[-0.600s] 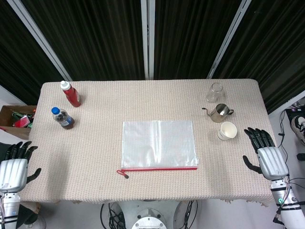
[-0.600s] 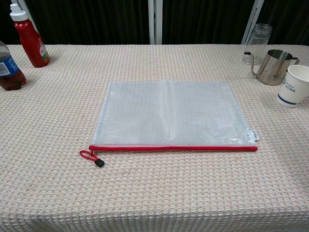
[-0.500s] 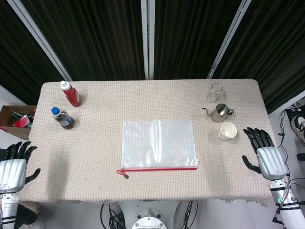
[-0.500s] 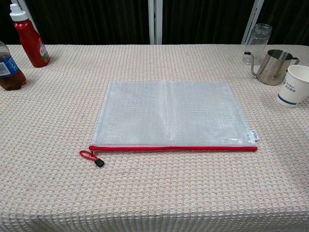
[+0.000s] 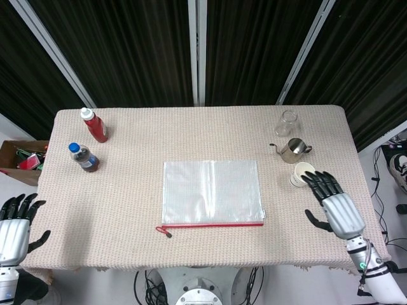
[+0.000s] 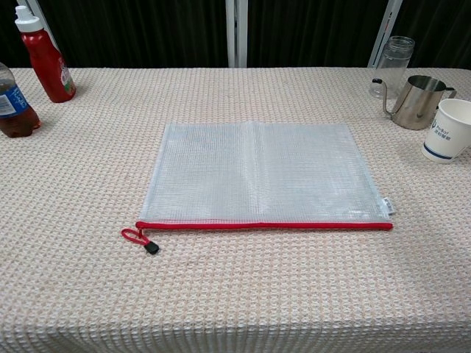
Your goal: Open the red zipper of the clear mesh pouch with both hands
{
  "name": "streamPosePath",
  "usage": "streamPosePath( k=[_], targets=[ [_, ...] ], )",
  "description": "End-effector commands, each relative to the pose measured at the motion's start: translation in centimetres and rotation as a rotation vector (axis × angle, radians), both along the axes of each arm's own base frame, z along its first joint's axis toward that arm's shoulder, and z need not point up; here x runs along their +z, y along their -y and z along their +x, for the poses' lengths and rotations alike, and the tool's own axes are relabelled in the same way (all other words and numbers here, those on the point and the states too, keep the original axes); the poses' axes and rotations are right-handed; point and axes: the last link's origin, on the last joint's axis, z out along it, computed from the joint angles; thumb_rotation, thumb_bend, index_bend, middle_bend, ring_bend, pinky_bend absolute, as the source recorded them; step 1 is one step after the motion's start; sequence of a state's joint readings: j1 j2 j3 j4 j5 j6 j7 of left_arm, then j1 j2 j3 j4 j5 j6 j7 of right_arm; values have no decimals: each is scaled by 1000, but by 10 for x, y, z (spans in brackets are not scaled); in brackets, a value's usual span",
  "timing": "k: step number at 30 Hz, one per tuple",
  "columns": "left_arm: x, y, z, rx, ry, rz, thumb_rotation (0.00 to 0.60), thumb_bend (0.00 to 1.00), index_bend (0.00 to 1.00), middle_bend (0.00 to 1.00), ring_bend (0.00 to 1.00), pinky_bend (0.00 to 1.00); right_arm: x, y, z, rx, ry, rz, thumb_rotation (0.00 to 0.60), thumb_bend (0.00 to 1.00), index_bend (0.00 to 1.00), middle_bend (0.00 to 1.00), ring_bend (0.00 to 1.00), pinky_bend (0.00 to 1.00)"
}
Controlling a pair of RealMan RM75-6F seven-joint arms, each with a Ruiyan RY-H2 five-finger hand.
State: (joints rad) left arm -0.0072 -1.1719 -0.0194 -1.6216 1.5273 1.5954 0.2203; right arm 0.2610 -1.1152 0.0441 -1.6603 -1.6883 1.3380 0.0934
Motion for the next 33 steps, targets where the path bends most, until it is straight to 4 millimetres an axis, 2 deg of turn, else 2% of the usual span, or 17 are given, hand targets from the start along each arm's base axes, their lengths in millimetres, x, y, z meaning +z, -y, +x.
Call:
streamPosePath(
  k=[1,4,8,13,16,22,26,29,33],
  targets=[
    [0,2,0,-4,-2,-3,600,163,256,143,104,135,-23,16,45,165,-15,139,600,282,13,68,0,0],
    [1,5,1,-11,2,0,600,163,256,143,104,135,-50,28,82,290,-57,255,600,282,13,74,0,0],
    [-2,5,1,-12,16,-3,600,163,256,144,104,135,-99,41,130,420,-120,413,600,283,13,76,0,0],
    [-4,4,-1,-16,29,-8,600,163,256,144,104,135,-153,54,176,499,-168,518,600,282,13,77,0,0],
    [-4,3,-4,-15,36,-7,600,163,256,143,104,135,-180,61,197,534,-206,532,600,282,13,76,0,0],
    [-5,0,-11,-11,55,-6,600,163,256,144,104,135,-228,68,228,561,-256,541,600,281,13,69,0,0],
    [-6,-1,-16,-4,66,-5,600,163,256,143,104,135,-252,71,240,553,-265,549,600,274,13,61,0,0],
    [-5,-1,-20,-1,75,-5,600,163,256,144,104,135,-266,75,246,545,-278,534,600,272,13,55,0,0],
    [-5,-2,-23,-3,89,-3,600,163,256,143,104,135,-274,90,249,525,-294,456,600,273,13,52,0,0]
  ],
)
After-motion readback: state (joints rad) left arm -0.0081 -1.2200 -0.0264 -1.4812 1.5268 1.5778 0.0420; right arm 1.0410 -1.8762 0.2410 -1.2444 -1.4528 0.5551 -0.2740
